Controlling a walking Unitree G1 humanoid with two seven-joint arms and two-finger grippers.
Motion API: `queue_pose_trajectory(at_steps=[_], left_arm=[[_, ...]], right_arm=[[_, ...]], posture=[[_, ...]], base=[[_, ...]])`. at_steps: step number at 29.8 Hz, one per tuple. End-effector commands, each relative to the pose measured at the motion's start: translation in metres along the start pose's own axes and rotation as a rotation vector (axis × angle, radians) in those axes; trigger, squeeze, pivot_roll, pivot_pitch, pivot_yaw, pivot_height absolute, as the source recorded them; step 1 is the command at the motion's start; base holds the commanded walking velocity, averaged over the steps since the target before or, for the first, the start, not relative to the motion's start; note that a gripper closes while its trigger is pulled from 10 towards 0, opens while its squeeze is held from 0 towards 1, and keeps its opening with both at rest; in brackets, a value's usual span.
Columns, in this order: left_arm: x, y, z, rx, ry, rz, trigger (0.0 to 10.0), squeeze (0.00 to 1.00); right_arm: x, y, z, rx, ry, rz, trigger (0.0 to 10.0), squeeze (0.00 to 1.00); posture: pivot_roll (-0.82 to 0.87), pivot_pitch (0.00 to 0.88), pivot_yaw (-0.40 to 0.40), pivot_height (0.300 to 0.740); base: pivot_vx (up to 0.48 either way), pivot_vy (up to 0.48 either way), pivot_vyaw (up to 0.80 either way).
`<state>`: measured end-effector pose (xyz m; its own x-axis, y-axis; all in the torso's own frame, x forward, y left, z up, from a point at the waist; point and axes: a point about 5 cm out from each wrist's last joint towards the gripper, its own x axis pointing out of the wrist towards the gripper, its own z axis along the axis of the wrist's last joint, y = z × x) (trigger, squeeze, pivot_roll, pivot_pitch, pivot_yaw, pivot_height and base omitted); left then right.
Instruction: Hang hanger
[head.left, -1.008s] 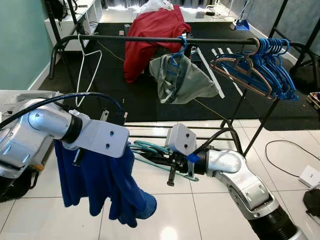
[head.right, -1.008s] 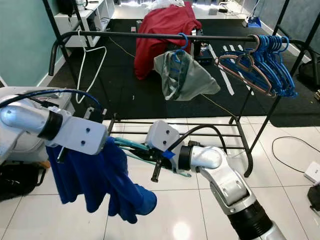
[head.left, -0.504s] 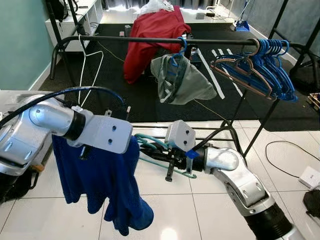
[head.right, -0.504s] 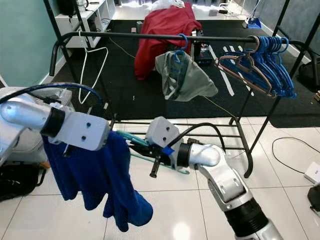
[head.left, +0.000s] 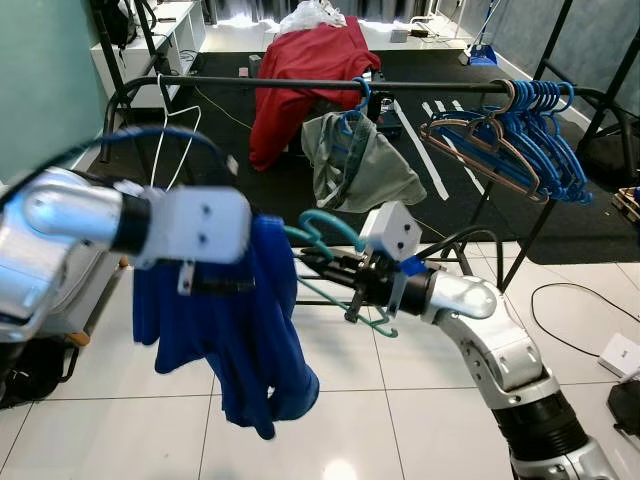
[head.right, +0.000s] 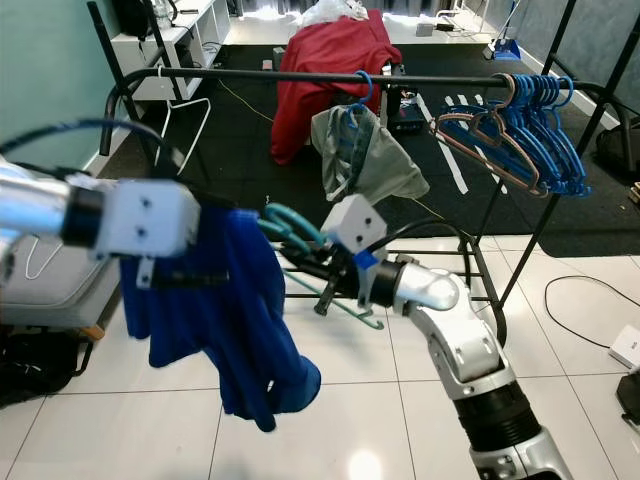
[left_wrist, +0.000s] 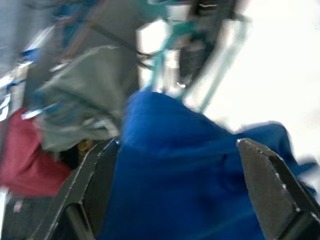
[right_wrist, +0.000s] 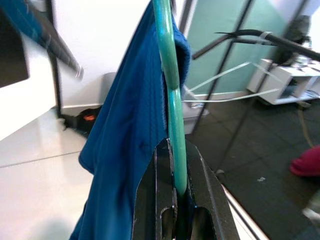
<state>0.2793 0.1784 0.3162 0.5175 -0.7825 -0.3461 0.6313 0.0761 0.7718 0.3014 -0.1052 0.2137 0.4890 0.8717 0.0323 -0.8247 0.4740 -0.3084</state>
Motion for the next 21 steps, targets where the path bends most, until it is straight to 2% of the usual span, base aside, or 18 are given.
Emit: queue_pose_trajectory(at_steps=[1, 4, 5, 8, 9, 10, 11, 12, 14, 15, 18, 21], left_arm=[[-0.005, 0.003, -0.005, -0.062, -0.029, 0.078, 10.0, 1.0], [-0.032, 0.022, -0.009, -0.212, -0.182, 0.362, 10.0, 1.0], [-0.042, 0.023, -0.011, -0.295, -0.274, 0.434, 10.0, 1.0], [-0.05, 0.015, -0.015, -0.39, -0.378, 0.443, 10.0, 1.0], [-0.06, 0.01, -0.024, -0.481, -0.462, 0.481, 10.0, 1.0], [-0.065, 0.008, -0.028, -0.514, -0.488, 0.492, 10.0, 1.0], [-0.065, 0.008, -0.028, -0.514, -0.488, 0.492, 10.0, 1.0], [-0.073, 0.004, -0.033, -0.56, -0.53, 0.511, 10.0, 0.61], [-0.077, 0.003, -0.038, -0.588, -0.55, 0.527, 10.0, 0.61], [-0.079, -0.002, -0.042, -0.613, -0.563, 0.517, 10.0, 0.0], [-0.074, -0.014, -0.052, -0.664, -0.529, 0.499, 10.0, 0.0], [-0.07, -0.016, -0.055, -0.673, -0.507, 0.506, 10.0, 0.0]], right_arm=[[-0.001, -0.005, 0.008, -0.01, -0.051, -0.017, 0.0, 0.0], [-0.003, -0.008, 0.011, -0.001, -0.067, -0.03, 0.0, 0.0], [-0.005, -0.01, 0.013, 0.004, -0.076, -0.033, 0.0, 0.0], [-0.008, -0.01, 0.018, 0.027, -0.101, -0.02, 0.0, 0.0], [-0.014, -0.012, 0.026, 0.072, -0.149, 0.004, 0.0, 0.0], [-0.017, -0.013, 0.029, 0.091, -0.169, 0.021, 0.0, 0.0], [-0.017, -0.013, 0.029, 0.091, -0.169, 0.021, 0.0, 0.0], [-0.022, -0.014, 0.035, 0.116, -0.195, 0.048, 0.0, 0.0], [-0.026, -0.016, 0.038, 0.124, -0.207, 0.057, 0.0, 0.0], [-0.031, -0.019, 0.044, 0.143, -0.235, 0.06, 0.0, 0.0], [-0.038, -0.023, 0.057, 0.177, -0.298, 0.091, 0.0, 0.0], [-0.039, -0.021, 0.061, 0.186, -0.317, 0.111, 0.0, 0.0]], posture=[[-0.04, 0.049, 0.019, 0.74], [-0.05, 0.057, 0.026, 0.74], [-0.05, 0.057, 0.026, 0.74], [-0.05, 0.061, 0.022, 0.74], [-0.04, 0.063, 0.019, 0.74], [-0.04, 0.065, 0.02, 0.74], [-0.04, 0.065, 0.02, 0.74], [-0.04, 0.065, 0.019, 0.74], [-0.04, 0.065, 0.019, 0.74], [-0.05, 0.065, 0.017, 0.74], [-0.05, 0.065, 0.015, 0.74], [-0.06, 0.065, 0.012, 0.74]], base=[[0.0, 0.0, 0.0], [0.0, 0.0, 0.0], [0.0, 0.0, 0.0], [0.0, 0.0, 0.0], [0.0, 0.0, 0.0], [0.0, 0.0, 0.0], [0.0, 0.0, 0.0], [0.0, 0.0, 0.0], [0.0, 0.0, 0.0], [0.0, 0.0, 0.0], [0.0, 0.0, 0.0], [0.0, 0.0, 0.0]])
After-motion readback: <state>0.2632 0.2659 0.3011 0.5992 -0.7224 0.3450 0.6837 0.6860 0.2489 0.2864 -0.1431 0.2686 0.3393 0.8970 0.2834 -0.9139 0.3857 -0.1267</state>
